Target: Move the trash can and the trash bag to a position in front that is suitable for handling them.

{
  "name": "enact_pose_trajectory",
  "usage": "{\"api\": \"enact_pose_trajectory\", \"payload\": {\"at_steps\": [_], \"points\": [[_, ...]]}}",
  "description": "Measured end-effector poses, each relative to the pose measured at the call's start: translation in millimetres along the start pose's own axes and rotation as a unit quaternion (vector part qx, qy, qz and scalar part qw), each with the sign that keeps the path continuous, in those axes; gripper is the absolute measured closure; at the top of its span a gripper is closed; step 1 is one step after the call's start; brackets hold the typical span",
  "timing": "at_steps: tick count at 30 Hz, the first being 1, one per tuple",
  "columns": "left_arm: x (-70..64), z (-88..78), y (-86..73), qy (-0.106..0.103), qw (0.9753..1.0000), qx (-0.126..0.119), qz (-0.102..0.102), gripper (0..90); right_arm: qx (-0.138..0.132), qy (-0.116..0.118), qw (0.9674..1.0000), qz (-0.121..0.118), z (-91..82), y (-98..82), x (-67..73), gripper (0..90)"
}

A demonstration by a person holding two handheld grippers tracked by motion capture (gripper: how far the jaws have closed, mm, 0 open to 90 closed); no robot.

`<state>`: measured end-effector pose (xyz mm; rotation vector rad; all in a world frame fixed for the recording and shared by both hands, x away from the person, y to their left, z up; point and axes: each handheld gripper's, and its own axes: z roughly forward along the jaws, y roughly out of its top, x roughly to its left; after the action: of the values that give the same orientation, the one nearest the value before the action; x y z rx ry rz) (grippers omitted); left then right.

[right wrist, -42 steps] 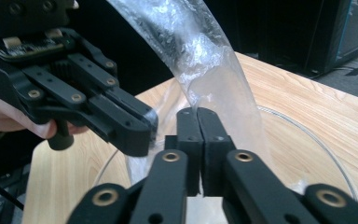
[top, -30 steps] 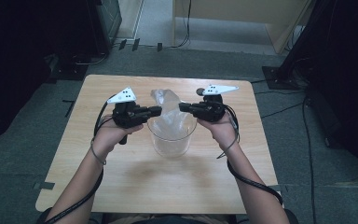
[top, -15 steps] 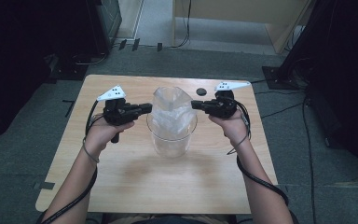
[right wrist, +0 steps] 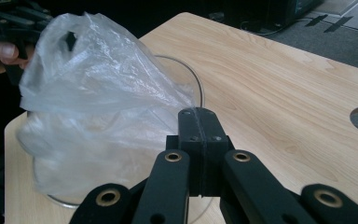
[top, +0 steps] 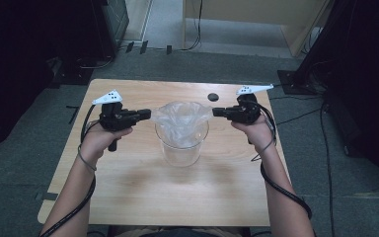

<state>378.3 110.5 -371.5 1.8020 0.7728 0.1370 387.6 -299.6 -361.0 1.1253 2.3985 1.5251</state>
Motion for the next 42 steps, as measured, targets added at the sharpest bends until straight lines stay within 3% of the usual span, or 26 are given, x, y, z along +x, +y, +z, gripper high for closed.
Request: {"api": "enact_pose_trajectory", "payload": {"at_steps": [9,12,16,20,23,28,35,42], "points": [[8.0,-3.9,-3.8,0.017,0.9997,0.015,0.000,86.2,0.006,-0.025,0.9997,0.002,-12.8,-0.6,-6.6,90.0],[10.7,-7.1,-4.6,0.024,0.9995,0.019,0.001,86.8,0.017,-0.055,0.9983,-0.012,-16.2,0.0,-6.9,90.0],[10.3,-6.6,-4.7,0.024,0.9995,0.019,0.003,85.7,0.023,-0.066,0.9972,-0.026,-17.8,1.1,-5.1,90.0],[6.0,-3.7,-4.2,0.010,0.9997,0.018,0.014,79.4,0.007,-0.029,0.9992,-0.026,-15.3,1.8,-2.3,82.7],[4.1,-3.0,-3.4,0.007,0.9997,0.014,0.020,74.8,0.013,-0.027,0.9987,-0.042,-12.1,1.9,0.0,76.0],[2.4,-3.7,-1.5,0.001,0.9997,0.002,0.024,68.5,-0.002,-0.018,0.9984,-0.054,-10.6,3.9,2.9,62.1],[-3.1,-2.2,2.0,-0.002,0.9991,-0.011,0.041,59.6,-0.022,-0.010,0.9969,-0.074,-9.4,7.6,9.4,54.6],[-5.2,3.8,6.7,-0.002,0.9983,-0.013,0.056,56.9,-0.033,-0.011,0.9955,-0.089,-5.2,8.2,11.7,51.7]]}}
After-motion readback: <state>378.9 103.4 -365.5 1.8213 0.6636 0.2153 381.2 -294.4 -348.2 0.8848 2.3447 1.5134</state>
